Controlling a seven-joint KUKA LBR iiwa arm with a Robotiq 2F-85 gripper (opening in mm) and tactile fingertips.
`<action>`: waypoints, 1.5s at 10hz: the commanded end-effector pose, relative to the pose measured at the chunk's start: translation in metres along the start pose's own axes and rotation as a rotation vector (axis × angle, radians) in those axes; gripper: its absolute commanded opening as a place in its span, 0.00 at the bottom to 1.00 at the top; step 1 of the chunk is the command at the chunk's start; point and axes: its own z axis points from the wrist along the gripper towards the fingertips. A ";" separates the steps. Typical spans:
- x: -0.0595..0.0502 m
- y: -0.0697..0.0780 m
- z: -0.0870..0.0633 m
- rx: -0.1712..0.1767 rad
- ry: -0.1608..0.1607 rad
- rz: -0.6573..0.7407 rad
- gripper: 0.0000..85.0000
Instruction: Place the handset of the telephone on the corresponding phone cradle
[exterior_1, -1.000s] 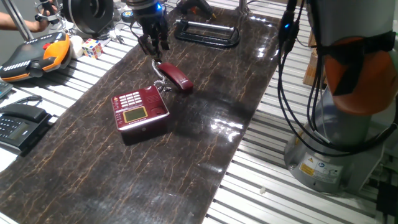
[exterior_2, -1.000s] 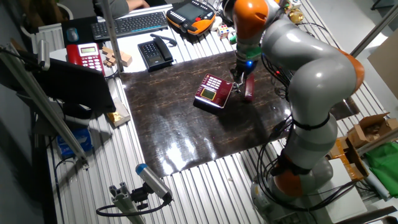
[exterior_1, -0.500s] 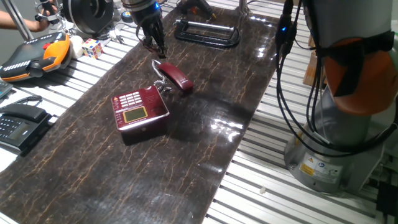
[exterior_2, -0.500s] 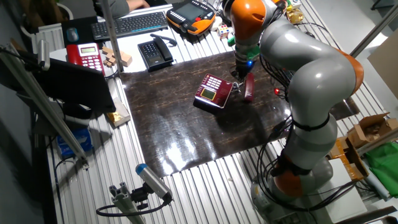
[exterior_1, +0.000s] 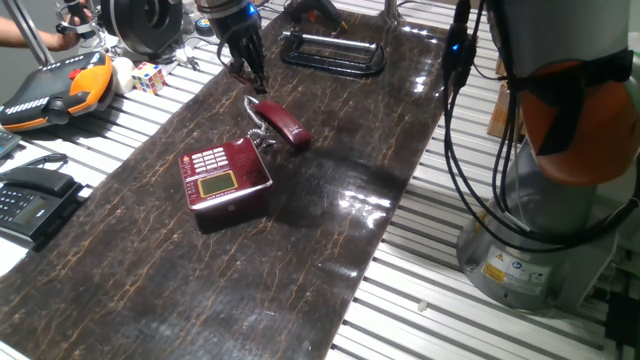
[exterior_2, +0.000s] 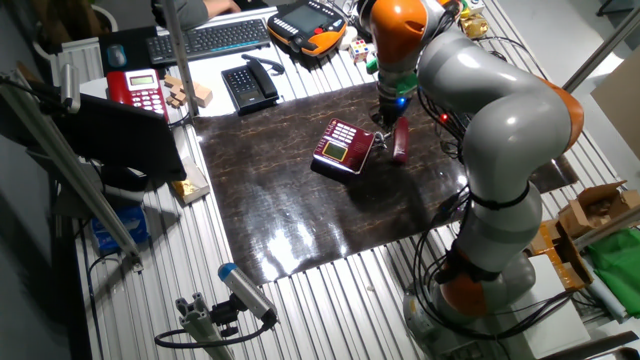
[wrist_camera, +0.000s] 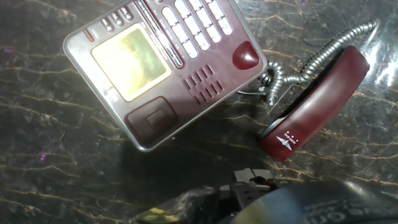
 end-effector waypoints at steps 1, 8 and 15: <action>0.000 0.000 0.000 0.000 0.000 0.000 0.03; 0.000 0.000 0.000 -0.213 -0.020 0.113 0.02; 0.000 0.000 0.000 -0.048 0.008 0.343 0.02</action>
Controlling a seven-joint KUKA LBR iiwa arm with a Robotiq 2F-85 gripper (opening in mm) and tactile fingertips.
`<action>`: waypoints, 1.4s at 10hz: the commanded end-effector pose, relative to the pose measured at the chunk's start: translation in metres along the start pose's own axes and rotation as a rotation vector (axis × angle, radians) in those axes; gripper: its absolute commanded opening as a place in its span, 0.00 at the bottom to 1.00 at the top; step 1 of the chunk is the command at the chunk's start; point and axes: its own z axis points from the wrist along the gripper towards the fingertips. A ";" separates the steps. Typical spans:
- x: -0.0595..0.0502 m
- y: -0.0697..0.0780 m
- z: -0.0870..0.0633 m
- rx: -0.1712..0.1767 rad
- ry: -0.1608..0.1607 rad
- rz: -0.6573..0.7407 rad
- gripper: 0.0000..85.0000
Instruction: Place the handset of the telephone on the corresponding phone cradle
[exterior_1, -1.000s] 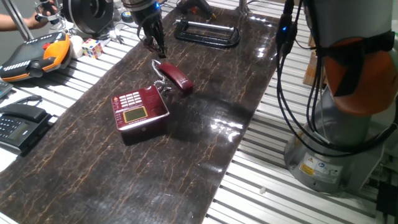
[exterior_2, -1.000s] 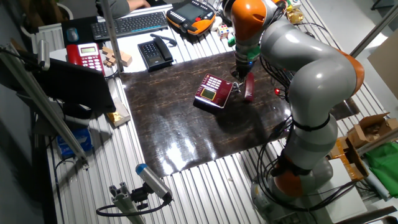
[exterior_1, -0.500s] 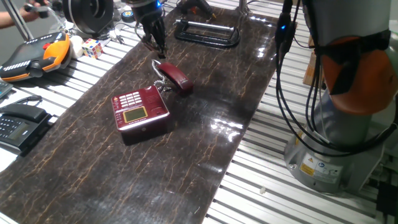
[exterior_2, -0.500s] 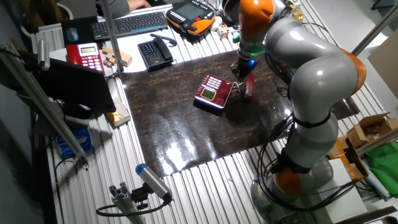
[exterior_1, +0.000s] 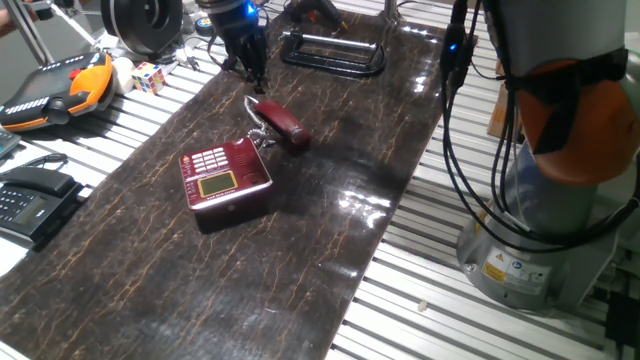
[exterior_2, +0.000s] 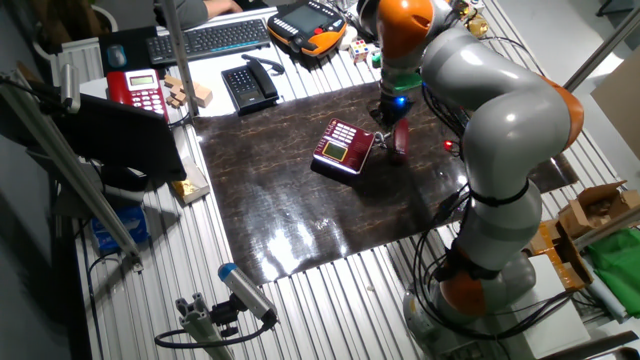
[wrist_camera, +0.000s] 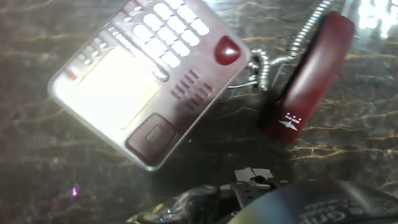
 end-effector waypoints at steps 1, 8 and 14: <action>-0.001 -0.002 0.001 0.005 -0.012 0.058 0.06; -0.055 -0.059 0.049 0.004 -0.055 0.101 0.70; -0.068 -0.077 0.079 -0.025 -0.059 0.203 0.86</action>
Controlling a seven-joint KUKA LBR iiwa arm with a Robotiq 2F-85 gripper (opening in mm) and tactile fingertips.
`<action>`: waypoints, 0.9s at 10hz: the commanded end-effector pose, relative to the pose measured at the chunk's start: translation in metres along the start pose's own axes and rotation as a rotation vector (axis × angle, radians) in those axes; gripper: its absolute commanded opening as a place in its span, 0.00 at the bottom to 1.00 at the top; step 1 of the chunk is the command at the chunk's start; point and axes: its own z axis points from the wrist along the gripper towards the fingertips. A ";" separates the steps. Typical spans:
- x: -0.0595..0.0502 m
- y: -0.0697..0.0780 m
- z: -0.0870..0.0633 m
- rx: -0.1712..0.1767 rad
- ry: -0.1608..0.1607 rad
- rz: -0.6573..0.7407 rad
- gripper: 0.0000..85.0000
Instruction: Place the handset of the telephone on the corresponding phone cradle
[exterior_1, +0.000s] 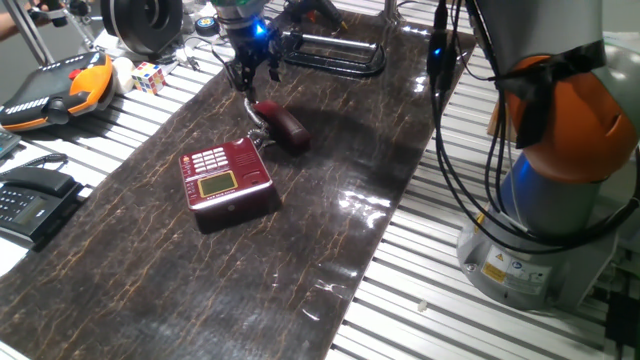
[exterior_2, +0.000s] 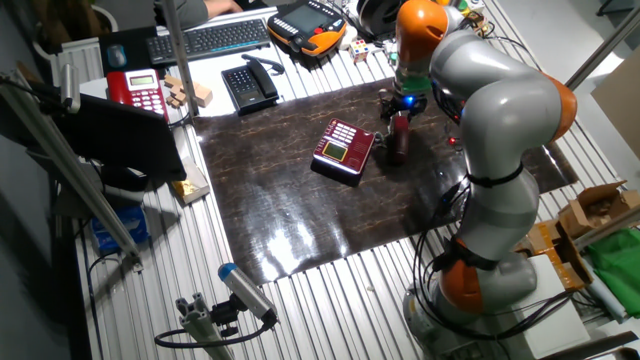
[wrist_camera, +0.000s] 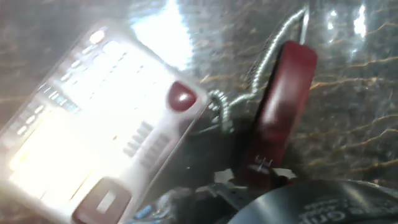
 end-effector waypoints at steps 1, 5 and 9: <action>-0.002 -0.005 0.004 0.002 0.007 -0.007 0.86; -0.003 -0.004 -0.003 0.015 0.035 -0.032 0.74; -0.003 -0.004 -0.003 0.045 0.063 0.036 0.73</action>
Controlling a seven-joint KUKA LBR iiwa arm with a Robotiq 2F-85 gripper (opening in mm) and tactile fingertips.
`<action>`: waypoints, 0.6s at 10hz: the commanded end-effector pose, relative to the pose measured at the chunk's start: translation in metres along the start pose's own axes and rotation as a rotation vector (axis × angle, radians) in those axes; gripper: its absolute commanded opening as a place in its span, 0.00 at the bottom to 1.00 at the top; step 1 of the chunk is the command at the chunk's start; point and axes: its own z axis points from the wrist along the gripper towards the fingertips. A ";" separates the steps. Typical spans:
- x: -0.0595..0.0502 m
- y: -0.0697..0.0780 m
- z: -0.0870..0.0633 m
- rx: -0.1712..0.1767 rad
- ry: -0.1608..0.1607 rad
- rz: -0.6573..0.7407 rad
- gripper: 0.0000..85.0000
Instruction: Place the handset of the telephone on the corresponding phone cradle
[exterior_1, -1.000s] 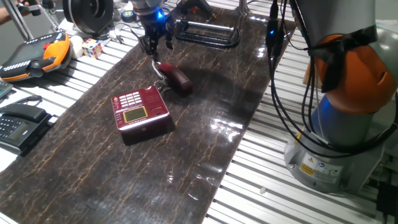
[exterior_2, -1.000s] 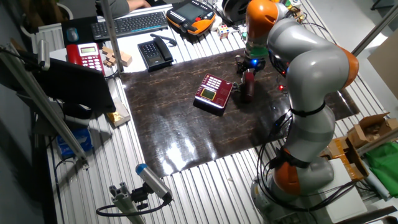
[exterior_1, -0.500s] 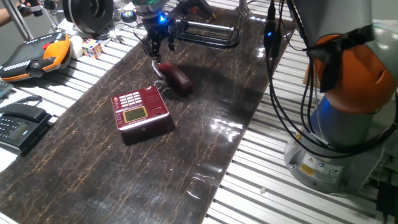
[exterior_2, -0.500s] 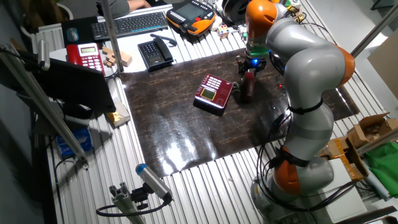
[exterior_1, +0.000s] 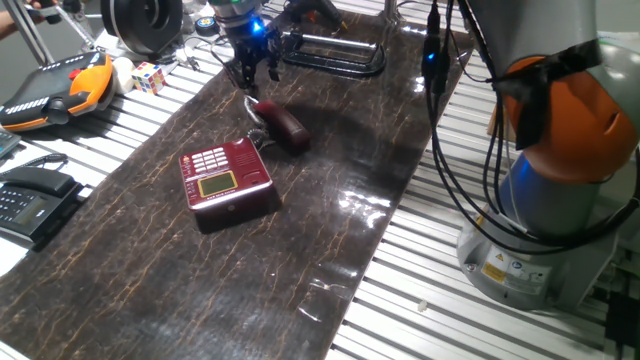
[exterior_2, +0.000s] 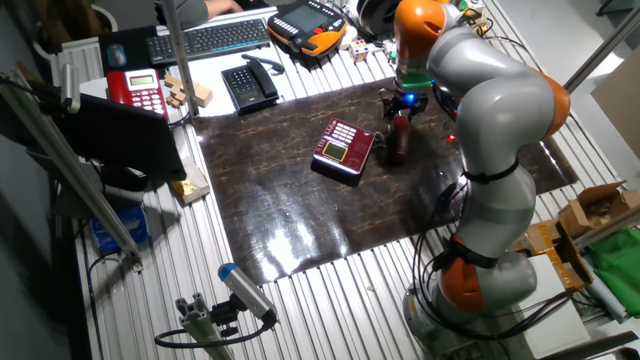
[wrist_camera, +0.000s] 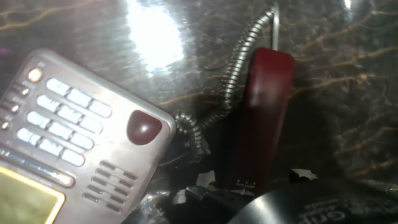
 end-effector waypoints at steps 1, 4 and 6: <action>0.000 0.000 0.000 0.006 0.016 0.029 0.74; 0.000 0.000 0.000 0.011 0.018 0.011 0.76; -0.008 -0.010 0.011 -0.007 0.020 -0.001 0.78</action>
